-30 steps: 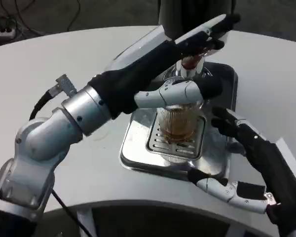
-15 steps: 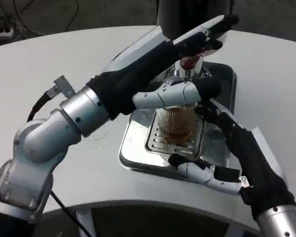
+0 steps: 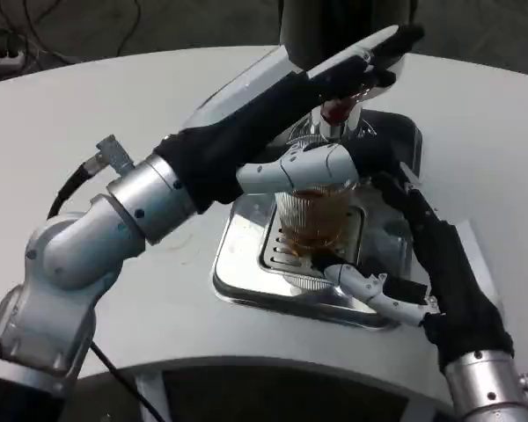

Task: Grasp the cup under the faucet to collect the drink, then remove the cup.

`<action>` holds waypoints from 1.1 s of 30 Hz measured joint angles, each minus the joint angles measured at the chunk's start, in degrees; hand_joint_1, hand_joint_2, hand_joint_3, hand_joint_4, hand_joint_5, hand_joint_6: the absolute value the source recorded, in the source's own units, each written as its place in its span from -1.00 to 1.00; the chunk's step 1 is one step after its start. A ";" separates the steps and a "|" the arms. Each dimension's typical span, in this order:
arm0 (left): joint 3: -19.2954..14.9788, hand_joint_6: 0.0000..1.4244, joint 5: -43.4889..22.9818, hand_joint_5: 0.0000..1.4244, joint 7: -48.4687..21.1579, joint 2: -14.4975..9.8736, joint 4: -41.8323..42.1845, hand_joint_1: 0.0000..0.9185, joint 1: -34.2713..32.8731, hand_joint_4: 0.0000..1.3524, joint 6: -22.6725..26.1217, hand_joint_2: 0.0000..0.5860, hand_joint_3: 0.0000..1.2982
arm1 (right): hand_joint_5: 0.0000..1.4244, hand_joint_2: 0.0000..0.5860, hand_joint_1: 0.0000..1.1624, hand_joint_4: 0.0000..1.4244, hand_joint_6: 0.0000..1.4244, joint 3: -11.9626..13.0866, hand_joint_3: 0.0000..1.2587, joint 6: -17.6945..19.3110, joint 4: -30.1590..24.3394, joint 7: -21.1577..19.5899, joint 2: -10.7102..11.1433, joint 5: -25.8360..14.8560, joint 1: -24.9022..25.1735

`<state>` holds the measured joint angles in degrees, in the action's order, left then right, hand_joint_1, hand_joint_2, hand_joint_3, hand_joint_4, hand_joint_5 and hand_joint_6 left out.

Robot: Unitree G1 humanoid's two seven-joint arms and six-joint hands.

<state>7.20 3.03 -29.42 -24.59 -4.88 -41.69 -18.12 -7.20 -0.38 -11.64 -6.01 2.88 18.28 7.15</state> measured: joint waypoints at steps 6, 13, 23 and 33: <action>0.01 -0.89 0.00 -0.79 0.14 0.08 -0.45 -1.00 -0.06 -0.95 -0.35 -0.73 -0.89 | -0.86 -0.39 0.46 -0.86 -0.72 -0.10 -0.88 2.04 5.49 -1.91 -1.00 0.06 3.16; 0.02 -0.89 0.00 -0.79 0.15 0.07 -0.87 -1.00 -0.15 -0.95 -0.78 -0.73 -0.89 | -0.88 -0.47 0.44 -0.93 -0.72 -0.46 -0.94 4.56 12.68 -5.38 -2.38 0.75 8.08; 0.03 -0.90 0.01 -0.79 0.27 0.09 -1.90 -1.00 -0.52 -0.94 -1.33 -0.72 -0.89 | -0.96 -0.48 0.43 -0.98 -0.79 -0.47 -0.99 5.57 19.95 -10.46 -2.85 2.57 13.16; 0.03 -0.90 0.01 -0.79 0.29 0.08 -2.93 -1.00 -0.78 -0.93 -1.55 -0.71 -0.89 | -0.98 -0.51 0.41 -1.00 -0.81 -0.55 -1.00 6.00 25.73 -12.30 -3.84 2.58 16.52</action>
<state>7.23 3.04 -29.13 -24.51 -7.81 -42.47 -19.67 -7.75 5.62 14.09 -18.31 -0.96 20.86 23.67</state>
